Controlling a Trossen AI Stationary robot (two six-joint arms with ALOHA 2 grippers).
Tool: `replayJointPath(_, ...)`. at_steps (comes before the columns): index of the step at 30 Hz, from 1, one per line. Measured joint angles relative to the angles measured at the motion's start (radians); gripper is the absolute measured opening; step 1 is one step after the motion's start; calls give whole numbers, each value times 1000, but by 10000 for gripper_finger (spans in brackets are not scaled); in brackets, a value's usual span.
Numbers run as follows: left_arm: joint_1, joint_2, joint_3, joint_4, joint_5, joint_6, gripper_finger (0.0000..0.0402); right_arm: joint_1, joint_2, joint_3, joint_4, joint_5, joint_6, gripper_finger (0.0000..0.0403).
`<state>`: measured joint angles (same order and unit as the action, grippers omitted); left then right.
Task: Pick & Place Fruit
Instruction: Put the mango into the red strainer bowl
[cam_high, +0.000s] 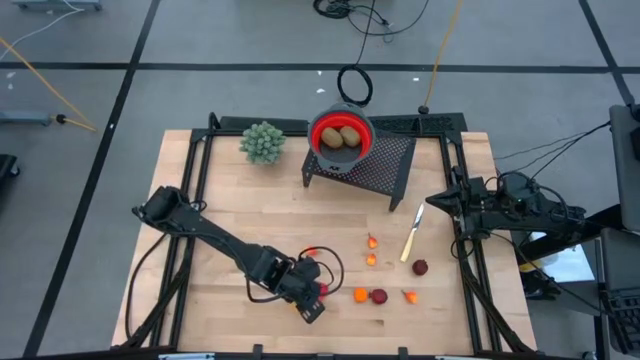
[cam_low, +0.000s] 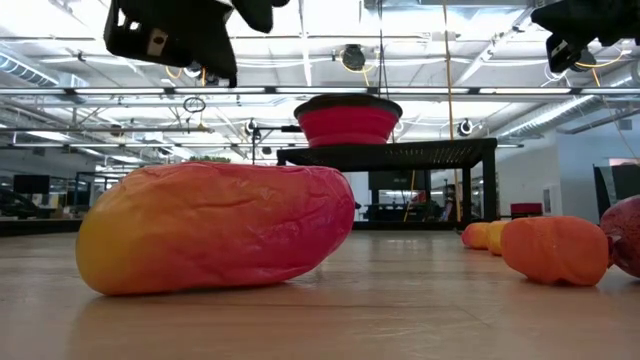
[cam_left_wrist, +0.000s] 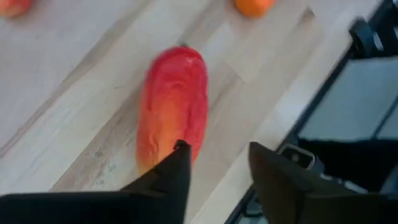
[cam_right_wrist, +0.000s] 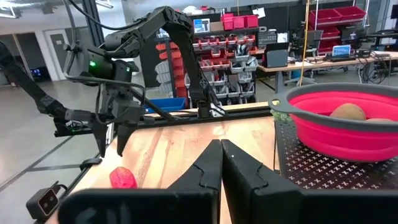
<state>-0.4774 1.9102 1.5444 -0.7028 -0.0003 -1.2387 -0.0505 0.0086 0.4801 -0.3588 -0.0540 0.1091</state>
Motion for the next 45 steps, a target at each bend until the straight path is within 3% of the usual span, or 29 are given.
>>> replayJointPath(7,0,0,0,-1,-4,-42,275,0,0,0,0,0,-2,0)
replayJointPath(14,0,0,0,-1,-27,71,334,0,0,0,0,0,-2,0)
replayJointPath(21,0,12,0,-3,-61,155,344,0,0,0,0,0,-2,0)
replayJointPath(34,-4,133,0,-3,8,209,345,0,0,0,1,0,-2,0)
replayJointPath(45,-21,193,0,-22,-12,270,344,0,0,0,2,0,-1,0)
